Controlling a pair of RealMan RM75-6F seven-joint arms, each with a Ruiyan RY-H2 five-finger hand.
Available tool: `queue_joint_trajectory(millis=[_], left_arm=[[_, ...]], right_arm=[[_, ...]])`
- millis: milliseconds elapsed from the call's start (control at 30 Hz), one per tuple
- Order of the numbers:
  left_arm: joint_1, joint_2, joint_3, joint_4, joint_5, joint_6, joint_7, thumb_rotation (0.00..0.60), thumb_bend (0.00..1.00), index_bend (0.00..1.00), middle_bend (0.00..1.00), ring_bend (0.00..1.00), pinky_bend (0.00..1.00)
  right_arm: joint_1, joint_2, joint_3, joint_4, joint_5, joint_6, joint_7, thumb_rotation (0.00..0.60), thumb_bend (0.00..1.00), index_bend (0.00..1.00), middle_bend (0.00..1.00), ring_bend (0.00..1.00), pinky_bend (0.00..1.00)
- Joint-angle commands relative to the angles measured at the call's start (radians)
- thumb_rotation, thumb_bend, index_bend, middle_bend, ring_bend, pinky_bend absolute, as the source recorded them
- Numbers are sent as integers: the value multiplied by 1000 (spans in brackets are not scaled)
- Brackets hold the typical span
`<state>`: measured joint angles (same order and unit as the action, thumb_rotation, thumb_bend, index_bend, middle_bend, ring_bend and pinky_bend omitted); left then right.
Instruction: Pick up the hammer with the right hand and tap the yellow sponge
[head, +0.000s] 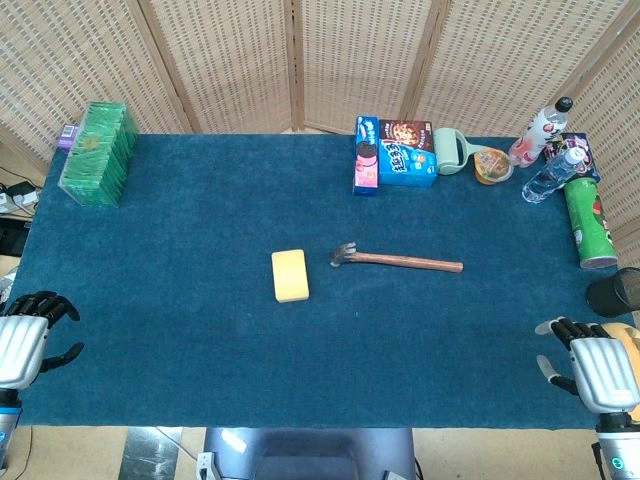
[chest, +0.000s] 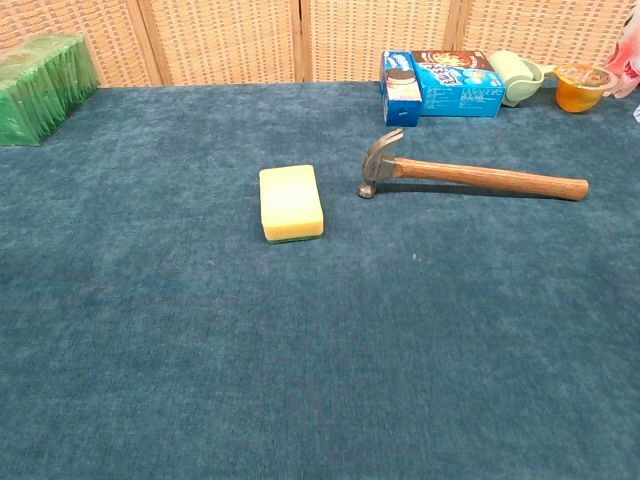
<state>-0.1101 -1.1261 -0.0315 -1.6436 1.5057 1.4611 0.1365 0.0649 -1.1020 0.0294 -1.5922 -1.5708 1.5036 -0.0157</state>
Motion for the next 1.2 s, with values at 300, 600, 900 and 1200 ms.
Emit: queue_joint_trajectory(millis=[300, 600, 900, 1200], left_arm=[[8, 6, 2, -7, 19, 26, 3, 600, 211, 465, 380, 225, 226], [7, 13, 0, -10, 16, 26, 4, 600, 210, 465, 380, 225, 227], [2, 28, -3, -9, 14, 18, 1, 600, 211, 466, 380, 225, 227], [2, 31, -7, 2, -2, 13, -8, 600, 210, 465, 380, 225, 227]], right_arm=[[-6, -8, -7, 25, -14, 10, 26, 600, 347, 401, 431, 473, 418], [18, -19, 0, 35, -20, -15, 53, 600, 345, 296, 428, 448, 420], [192, -34, 70, -22, -6, -216, 82, 600, 344, 175, 341, 368, 416], [323, -89, 135, -23, 91, -373, 66, 600, 343, 161, 288, 327, 390]])
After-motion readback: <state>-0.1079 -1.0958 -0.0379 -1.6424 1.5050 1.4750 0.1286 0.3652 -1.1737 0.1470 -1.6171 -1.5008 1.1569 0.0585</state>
